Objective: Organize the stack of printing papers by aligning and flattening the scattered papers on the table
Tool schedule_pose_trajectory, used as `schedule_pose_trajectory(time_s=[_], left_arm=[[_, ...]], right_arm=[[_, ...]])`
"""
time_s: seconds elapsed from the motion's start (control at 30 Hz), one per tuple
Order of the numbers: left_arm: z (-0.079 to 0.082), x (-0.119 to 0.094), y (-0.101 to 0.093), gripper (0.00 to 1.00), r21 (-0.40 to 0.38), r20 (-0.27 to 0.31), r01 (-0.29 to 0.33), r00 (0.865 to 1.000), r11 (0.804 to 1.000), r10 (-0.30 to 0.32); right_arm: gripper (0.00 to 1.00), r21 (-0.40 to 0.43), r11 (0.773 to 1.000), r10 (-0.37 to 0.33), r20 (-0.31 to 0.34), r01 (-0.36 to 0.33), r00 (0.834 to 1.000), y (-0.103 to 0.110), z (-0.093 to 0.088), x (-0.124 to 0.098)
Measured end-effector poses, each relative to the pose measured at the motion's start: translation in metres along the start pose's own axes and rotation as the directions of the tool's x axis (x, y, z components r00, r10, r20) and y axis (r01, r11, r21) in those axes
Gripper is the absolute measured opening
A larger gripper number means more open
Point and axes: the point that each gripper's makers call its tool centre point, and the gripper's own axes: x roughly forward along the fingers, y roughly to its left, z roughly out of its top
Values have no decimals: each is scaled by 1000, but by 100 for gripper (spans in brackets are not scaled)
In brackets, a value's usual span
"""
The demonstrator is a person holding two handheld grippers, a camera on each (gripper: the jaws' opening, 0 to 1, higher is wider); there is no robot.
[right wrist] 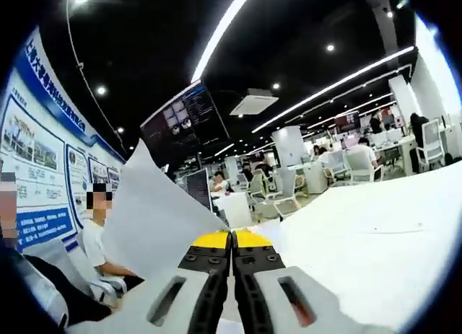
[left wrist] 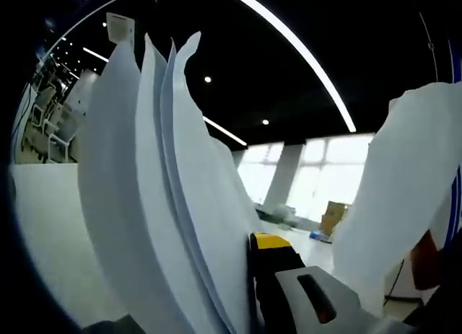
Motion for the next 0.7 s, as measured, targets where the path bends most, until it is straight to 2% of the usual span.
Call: schedule_pose_trajectory(time_s=[0.07,0.3,0.37,0.4,0.57,0.7], left_arm=[[0,0,-1,8,-1,1,1,1000,1000,-1],[-1,0,-2,8,-2,1,5,1000,1000,-5],[-1,0,-2,8,-2,1,6,1000,1000,-6],[-1,0,-2,8,-2,1,6,1000,1000,-6],[-1,0,-2,8,-3,1,7,1000,1000,-7],[-1,0,-2,8,0,-2,7,1000,1000,-7]], right_arm=[[0,10,1000,-4,-14,4,1000,-7,-5,7],[0,97,992,-66,-90,75,994,-51,-25,30],[0,101,990,-86,-100,96,991,-62,-28,34],[0,106,987,-106,-111,118,988,-77,-29,36],[0,119,977,-158,-141,175,977,-99,-42,43],[0,87,968,-222,-150,236,964,-120,-48,42]])
